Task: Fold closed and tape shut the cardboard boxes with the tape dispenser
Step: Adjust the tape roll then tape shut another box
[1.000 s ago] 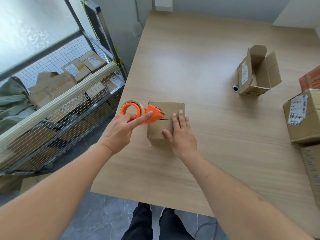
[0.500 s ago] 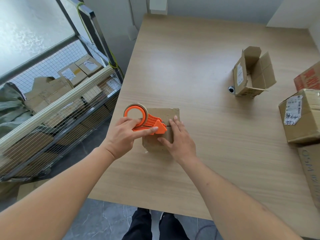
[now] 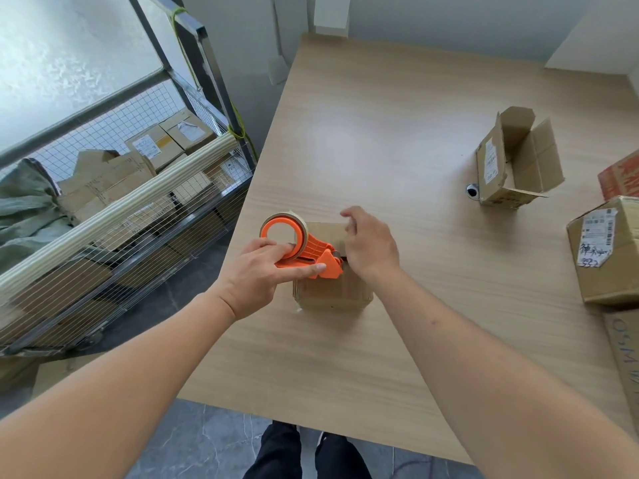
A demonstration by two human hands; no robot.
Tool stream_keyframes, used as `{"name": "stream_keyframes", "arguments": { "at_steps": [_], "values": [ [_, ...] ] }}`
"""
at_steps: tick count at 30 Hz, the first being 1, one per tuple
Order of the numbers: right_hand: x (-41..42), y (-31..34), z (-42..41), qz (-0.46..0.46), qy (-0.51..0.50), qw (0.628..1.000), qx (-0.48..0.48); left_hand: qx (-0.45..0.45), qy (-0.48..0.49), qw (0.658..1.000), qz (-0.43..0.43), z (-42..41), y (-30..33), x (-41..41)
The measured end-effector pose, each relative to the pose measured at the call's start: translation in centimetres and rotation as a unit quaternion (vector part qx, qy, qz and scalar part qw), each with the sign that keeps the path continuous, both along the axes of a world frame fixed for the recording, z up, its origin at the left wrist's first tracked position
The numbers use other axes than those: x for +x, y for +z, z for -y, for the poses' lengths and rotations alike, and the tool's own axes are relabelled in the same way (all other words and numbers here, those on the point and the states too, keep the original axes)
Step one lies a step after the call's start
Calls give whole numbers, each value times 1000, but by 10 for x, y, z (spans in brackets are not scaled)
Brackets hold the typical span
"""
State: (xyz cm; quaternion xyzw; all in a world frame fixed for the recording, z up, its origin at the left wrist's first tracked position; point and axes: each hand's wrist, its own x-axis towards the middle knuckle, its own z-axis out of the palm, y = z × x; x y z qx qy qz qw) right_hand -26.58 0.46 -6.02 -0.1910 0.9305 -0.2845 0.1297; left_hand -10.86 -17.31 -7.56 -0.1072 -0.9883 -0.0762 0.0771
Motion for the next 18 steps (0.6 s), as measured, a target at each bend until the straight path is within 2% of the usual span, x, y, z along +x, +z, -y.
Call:
{"name": "stream_keyframes", "arguments": {
  "at_steps": [4,8,10,13,18],
  "values": [
    [-12,28,42,38,182,982,-28,-3,-10,1000,-13,2,2,-1],
    [-15,36,64,22,317,947,41,-9,-26,1000,-13,7,1,-2],
    [-17,33,64,-12,316,948,44,-4,-25,1000,-10,9,0,-2],
    [-19,30,56,-48,266,963,-6,-2,-23,1000,-12,11,-1,-4],
    [-21,30,53,-75,280,957,-25,-1,-42,999,-19,15,-5,-5]
  ]
}}
